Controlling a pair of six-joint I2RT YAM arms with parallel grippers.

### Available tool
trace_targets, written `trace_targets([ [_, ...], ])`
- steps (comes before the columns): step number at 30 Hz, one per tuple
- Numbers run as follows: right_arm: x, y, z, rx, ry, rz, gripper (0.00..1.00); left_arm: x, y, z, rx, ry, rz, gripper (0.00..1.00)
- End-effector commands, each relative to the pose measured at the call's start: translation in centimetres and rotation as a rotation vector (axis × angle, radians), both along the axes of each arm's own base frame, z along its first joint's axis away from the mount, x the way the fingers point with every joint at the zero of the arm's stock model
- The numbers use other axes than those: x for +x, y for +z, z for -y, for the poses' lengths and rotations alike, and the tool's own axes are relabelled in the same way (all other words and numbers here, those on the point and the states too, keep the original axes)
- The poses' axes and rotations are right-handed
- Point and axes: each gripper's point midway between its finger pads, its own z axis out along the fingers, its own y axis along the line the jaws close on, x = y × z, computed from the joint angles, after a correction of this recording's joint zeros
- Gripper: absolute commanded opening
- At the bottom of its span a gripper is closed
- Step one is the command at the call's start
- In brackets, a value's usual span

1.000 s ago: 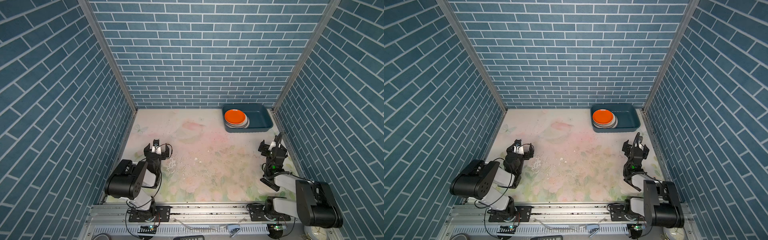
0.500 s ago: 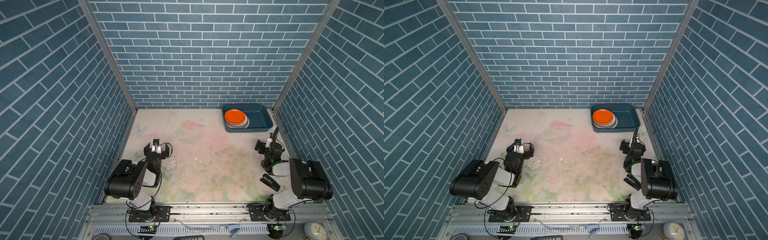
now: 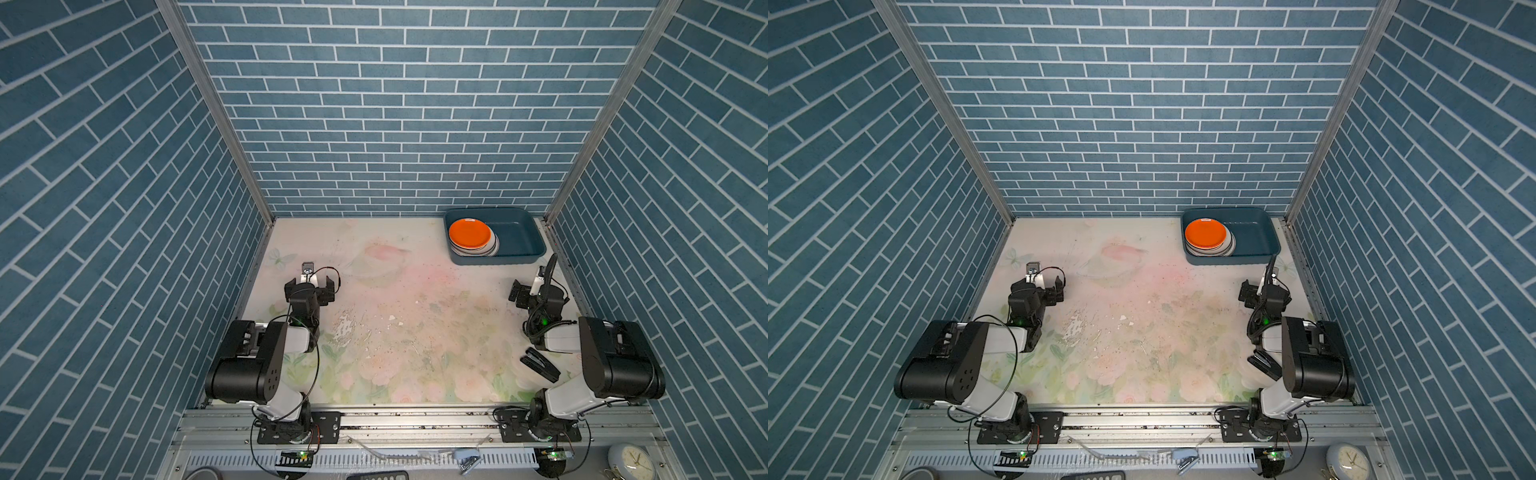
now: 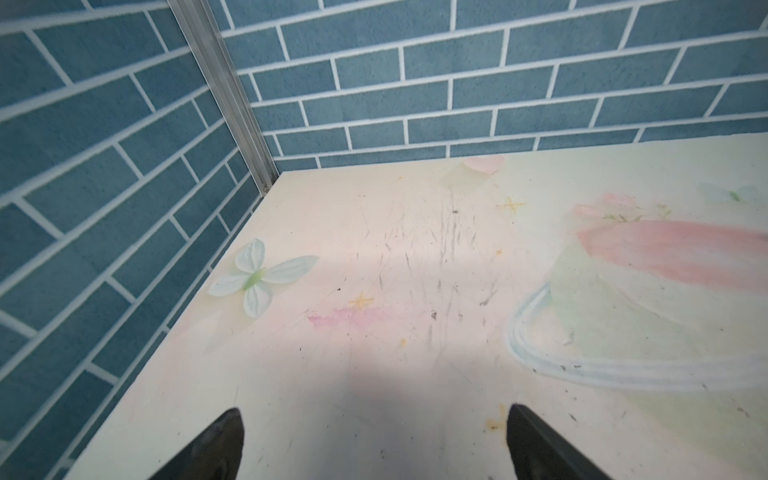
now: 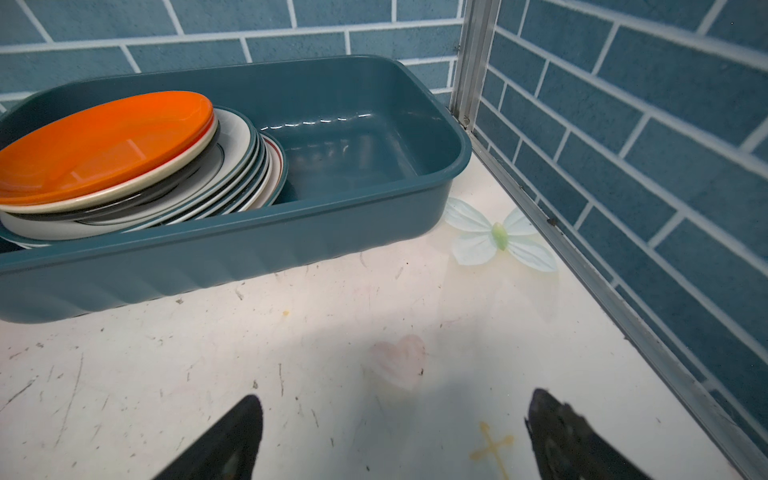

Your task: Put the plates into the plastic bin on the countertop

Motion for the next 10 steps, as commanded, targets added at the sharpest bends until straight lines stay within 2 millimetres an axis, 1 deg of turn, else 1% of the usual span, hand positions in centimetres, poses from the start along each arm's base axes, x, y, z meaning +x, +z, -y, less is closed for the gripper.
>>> trace_targets([
  [1,0.17,0.49,-0.05,0.005,0.004,0.018,0.99,-0.10,-0.10,-0.15,-0.013,0.006,-0.015,0.99],
  [4,0.19,0.50,-0.04,0.005,0.004,0.017,0.99,-0.14,-0.19,-0.16,-0.011,0.006,-0.018,1.00],
  [7,0.62,0.21,-0.94,0.000,0.061,-0.012,0.99,-0.12,-0.19,-0.15,-0.011,0.005,-0.019,0.99],
  [10,0.55,0.32,-1.02,-0.001,0.065,-0.002,0.99,-0.13,-0.15,-0.17,-0.011,0.007,-0.017,1.00],
])
